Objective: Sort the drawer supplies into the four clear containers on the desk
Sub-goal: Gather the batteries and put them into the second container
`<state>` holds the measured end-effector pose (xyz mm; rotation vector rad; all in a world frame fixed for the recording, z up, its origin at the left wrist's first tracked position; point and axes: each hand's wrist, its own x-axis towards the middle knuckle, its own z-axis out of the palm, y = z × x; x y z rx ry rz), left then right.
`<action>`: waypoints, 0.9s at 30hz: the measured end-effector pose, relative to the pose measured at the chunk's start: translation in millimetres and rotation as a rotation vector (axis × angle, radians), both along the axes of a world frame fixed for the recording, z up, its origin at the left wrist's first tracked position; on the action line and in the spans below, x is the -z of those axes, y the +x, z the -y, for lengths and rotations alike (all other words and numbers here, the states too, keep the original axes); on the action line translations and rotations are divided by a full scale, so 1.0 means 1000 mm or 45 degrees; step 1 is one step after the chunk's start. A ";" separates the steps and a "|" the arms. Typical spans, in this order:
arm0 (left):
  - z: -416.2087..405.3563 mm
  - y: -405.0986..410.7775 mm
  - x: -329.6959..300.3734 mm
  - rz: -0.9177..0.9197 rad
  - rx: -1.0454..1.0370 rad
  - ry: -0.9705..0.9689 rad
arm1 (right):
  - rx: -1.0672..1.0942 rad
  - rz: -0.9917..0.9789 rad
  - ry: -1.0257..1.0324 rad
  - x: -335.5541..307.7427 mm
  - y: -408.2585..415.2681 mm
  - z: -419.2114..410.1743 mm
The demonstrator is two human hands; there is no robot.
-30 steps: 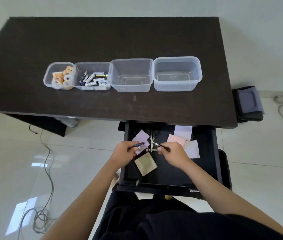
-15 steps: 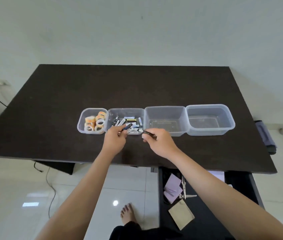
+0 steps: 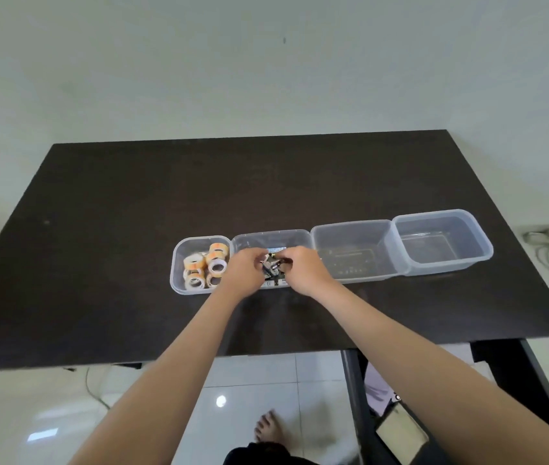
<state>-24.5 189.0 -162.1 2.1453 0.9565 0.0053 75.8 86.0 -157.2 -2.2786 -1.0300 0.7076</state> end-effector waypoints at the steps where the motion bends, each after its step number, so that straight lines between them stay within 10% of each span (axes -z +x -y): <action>1: 0.000 -0.001 0.001 0.030 0.003 -0.037 | 0.014 0.009 0.021 0.001 0.000 -0.001; 16: 0.092 -0.033 0.016 0.613 -0.059 0.250 | -0.021 0.150 0.572 0.004 -0.008 0.092; 27: 0.289 -0.019 0.083 0.353 0.043 -0.137 | -0.156 0.096 0.151 0.082 0.021 0.296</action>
